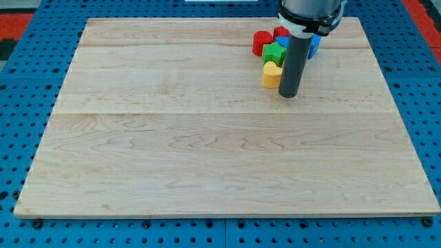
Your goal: Move the arm above to the blue cube
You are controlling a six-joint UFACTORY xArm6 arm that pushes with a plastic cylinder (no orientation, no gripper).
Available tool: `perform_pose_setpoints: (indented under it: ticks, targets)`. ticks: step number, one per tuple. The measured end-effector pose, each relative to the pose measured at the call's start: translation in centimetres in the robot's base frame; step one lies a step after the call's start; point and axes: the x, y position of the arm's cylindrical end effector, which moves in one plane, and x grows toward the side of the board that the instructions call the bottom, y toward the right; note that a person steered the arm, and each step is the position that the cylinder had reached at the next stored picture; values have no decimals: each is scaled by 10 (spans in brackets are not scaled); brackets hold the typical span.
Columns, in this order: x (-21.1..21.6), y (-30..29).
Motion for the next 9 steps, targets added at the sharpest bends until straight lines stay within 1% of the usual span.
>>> perform_pose_setpoints:
  ticks: [1, 2, 3, 6, 7, 8, 9]
  targets:
    - [0, 2]
    - [-7, 15]
    - [-6, 98]
    - [-69, 99]
    - [-100, 94]
    - [-145, 102]
    - [-177, 92]
